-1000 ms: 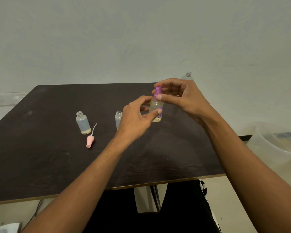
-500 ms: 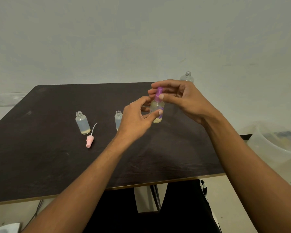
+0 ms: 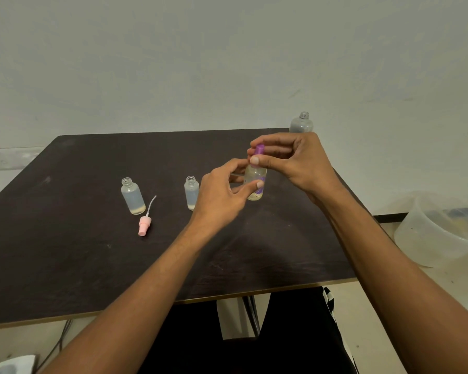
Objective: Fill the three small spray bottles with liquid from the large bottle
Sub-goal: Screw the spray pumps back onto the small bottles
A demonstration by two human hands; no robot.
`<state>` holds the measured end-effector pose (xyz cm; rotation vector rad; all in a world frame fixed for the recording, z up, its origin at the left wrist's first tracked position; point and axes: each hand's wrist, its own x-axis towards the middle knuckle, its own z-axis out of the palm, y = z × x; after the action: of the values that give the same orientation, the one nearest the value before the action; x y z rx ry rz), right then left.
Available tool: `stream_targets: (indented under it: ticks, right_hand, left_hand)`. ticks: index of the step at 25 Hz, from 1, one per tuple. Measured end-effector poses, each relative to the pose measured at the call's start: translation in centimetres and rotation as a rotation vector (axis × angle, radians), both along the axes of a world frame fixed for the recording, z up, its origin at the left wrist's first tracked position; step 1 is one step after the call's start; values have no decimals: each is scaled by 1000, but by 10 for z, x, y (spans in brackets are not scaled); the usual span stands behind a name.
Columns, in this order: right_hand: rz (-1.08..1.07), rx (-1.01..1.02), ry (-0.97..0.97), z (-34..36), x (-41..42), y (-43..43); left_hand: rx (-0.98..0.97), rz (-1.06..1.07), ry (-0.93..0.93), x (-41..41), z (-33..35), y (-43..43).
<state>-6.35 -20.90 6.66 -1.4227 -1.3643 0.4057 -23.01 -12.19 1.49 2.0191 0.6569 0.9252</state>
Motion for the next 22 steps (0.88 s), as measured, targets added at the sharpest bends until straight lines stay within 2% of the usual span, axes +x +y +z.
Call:
stream_targets:
  ticks: [5,8,12,22]
  right_hand:
    - [-7,-9,-33,-8,8,3]
    - [-88,-14,-132,-12,19,17]
    - [-185,-33,-252,-21,42,50]
    - [-235,-109,-313,-40,89,146]
  left_hand:
    - [-34,7,14,12,-7,5]
    - [-45,70,38,31,-10,17]
    - [-87,164,84,67,-11,41]
    - [-261,369,122,137,-17,102]
